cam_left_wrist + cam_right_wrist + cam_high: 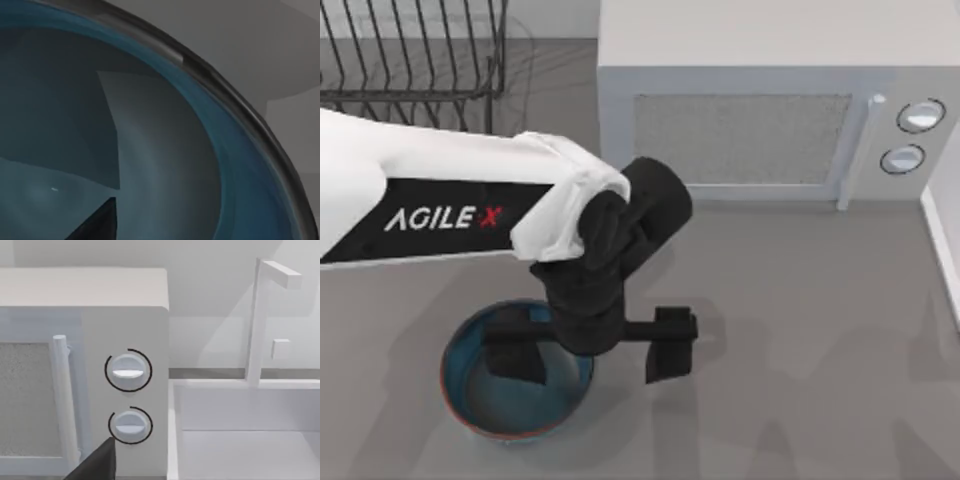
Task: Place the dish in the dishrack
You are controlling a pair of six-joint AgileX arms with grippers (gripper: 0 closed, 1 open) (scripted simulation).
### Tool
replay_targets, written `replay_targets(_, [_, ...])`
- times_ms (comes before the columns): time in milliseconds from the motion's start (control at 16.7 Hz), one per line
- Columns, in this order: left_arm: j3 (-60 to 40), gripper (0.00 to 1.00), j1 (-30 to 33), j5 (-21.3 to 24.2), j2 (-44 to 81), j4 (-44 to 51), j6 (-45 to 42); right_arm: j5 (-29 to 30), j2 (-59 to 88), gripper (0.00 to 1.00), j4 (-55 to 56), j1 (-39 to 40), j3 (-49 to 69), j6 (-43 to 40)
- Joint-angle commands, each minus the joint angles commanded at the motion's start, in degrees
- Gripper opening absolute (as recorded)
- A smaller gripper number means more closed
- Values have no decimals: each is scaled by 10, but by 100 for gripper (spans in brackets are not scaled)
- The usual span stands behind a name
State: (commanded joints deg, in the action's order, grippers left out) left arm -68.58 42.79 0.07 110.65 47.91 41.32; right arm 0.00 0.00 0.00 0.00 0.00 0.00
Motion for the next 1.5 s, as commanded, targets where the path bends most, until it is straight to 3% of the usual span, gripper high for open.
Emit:
replay_targets(720, [0,2,0,0,0,0,0,0,0,100,0,0,0,0])
replay_targets(1320, [-1,0,0,0,-1,1,0,0,0,100,0,0,0,0])
replay_targets(1500, [-40,0,2,0,-1,41,3,0,0,100,0,0,0,0])
